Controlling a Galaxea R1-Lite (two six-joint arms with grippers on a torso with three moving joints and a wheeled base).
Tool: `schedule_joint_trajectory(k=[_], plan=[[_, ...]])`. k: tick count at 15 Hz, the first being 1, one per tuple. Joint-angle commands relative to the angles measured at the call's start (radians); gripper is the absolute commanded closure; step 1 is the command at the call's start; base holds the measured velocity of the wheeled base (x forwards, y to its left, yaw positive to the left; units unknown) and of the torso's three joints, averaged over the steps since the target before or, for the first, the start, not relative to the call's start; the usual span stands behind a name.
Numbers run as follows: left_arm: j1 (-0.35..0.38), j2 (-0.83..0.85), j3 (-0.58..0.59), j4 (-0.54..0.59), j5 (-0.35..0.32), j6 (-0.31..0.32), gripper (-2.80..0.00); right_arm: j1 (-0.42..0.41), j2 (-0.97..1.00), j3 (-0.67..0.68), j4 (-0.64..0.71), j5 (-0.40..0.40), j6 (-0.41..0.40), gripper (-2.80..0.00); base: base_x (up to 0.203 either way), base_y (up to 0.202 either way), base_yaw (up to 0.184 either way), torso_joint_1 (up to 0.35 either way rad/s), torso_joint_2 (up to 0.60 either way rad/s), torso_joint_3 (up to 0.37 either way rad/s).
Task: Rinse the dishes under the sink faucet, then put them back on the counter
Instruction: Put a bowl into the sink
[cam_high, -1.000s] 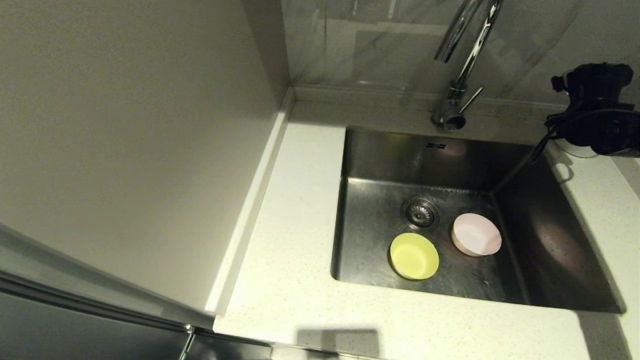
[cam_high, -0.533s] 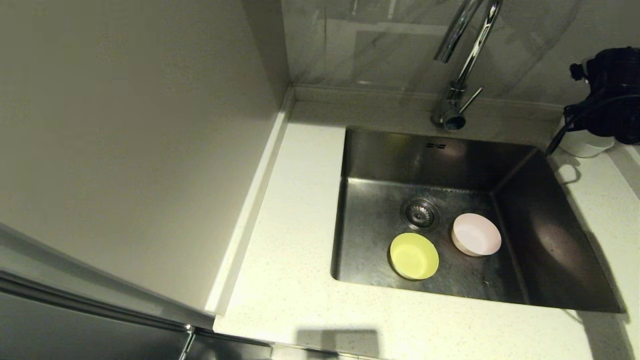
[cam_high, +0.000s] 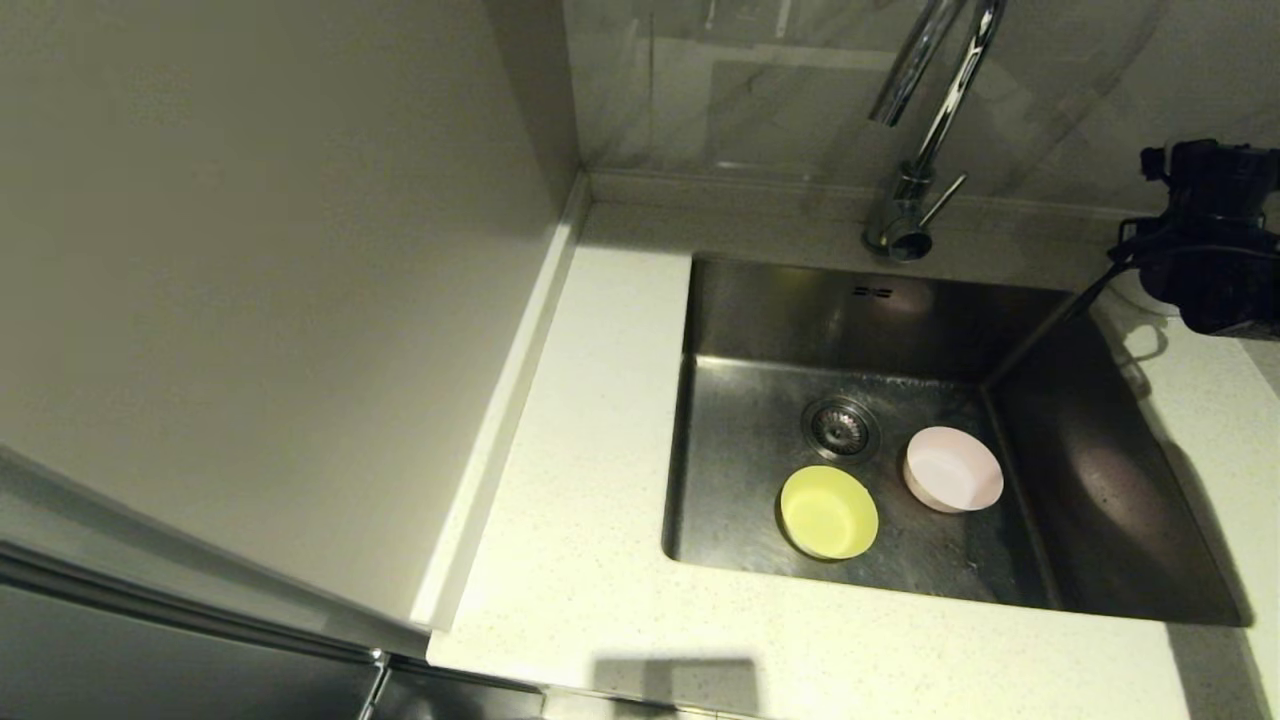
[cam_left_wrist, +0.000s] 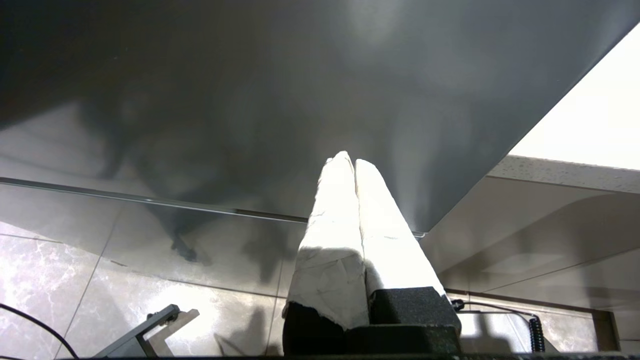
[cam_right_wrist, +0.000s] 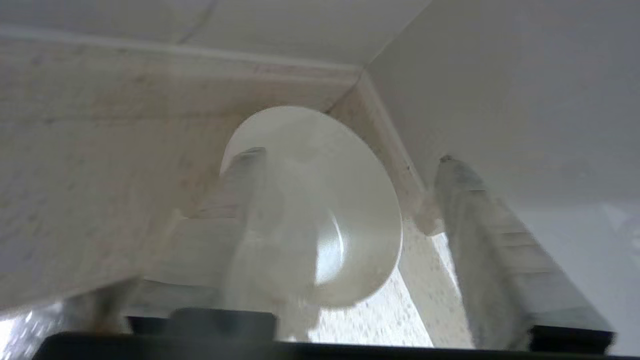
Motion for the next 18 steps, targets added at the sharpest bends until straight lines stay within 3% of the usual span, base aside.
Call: schedule_joint_trajectory(k=[1, 9, 11, 15, 18], plan=[[0.0, -0.002, 0.0, -0.001, 0.0, -0.001, 0.0, -0.011, 0.037, -0.001, -0.014, -0.008, -0.002, -2.8, 0.0, 0.0, 0.0, 0.0, 0.0, 0.0], [0.0, -0.002, 0.0, -0.001, 0.0, -0.001, 0.0, -0.027, 0.05, 0.003, 0.015, -0.066, -0.006, -2.8, 0.0, 0.0, 0.0, 0.0, 0.0, 0.0], [0.0, -0.002, 0.0, -0.001, 0.0, -0.001, 0.0, -0.036, -0.006, 0.003, 0.145, -0.049, 0.009, -2.8, 0.0, 0.0, 0.0, 0.0, 0.0, 0.0], [0.0, -0.002, 0.0, -0.001, 0.0, -0.001, 0.0, -0.041, -0.119, 0.003, 0.388, 0.07, 0.055, -2.8, 0.0, 0.0, 0.0, 0.0, 0.0, 0.0], [0.0, -0.002, 0.0, -0.001, 0.0, -0.001, 0.0, -0.042, -0.171, 0.003, 0.51, 0.088, 0.071, -2.8, 0.0, 0.0, 0.0, 0.0, 0.0, 0.0]])
